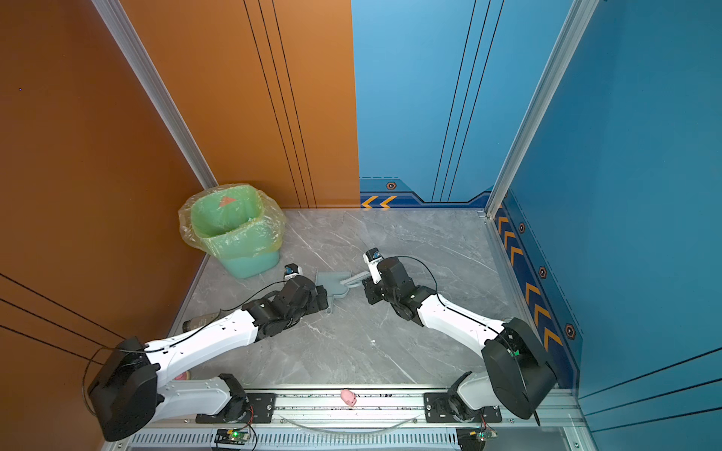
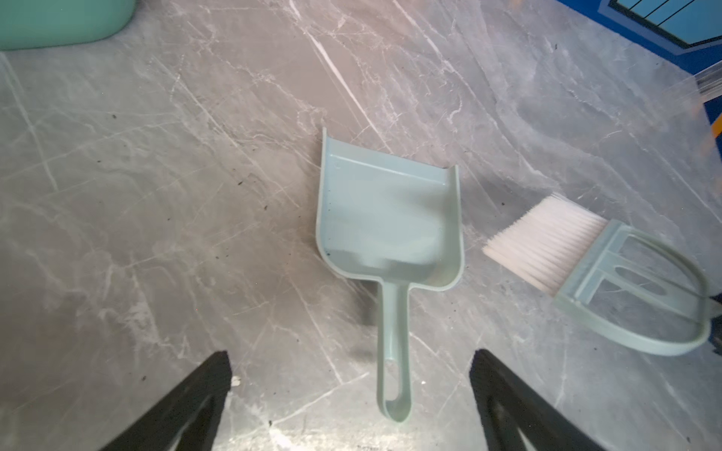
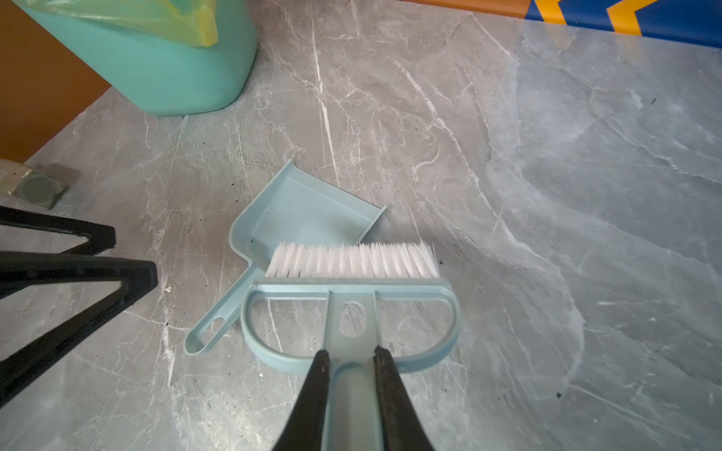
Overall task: Sweep away the paper scraps from the table
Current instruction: 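Set the brush onto the dustpan with the right gripper and release both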
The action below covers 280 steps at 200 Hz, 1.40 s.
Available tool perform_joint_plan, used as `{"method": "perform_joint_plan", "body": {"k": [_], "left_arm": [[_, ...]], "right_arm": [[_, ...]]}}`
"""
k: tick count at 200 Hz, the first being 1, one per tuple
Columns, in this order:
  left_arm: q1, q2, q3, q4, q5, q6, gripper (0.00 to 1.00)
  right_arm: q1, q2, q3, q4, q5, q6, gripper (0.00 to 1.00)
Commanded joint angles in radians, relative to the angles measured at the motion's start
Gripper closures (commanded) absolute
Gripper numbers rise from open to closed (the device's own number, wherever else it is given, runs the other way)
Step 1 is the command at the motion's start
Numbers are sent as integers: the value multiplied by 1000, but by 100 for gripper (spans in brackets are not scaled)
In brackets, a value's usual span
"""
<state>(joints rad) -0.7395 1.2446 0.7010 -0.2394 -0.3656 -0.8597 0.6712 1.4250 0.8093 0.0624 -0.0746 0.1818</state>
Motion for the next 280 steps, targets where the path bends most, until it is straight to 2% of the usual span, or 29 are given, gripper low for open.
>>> {"method": "perform_joint_plan", "body": {"k": [1,26,32,96,171,229,280], "left_arm": [[6,-39,-35,-54,-47,-13,2],[18,-68,-54,-70,-56,-19,2],[18,-72,-56,-72,-53,-20,2],[37,-110,-90,-84,-49,-30,2],[54,-153,-114,-102,-53,-33,2],[62,-171,-126,-107,-53,-36,2],[62,-164,-126,-106,-53,-38,2]], "right_arm": [[20,34,14,72,30,-32,100],[22,82,42,93,24,-51,100],[56,97,51,96,27,-60,100],[123,208,130,117,67,-132,100],[173,319,224,119,164,-116,100],[186,339,233,122,215,-104,100],[191,348,232,113,216,-90,91]]}}
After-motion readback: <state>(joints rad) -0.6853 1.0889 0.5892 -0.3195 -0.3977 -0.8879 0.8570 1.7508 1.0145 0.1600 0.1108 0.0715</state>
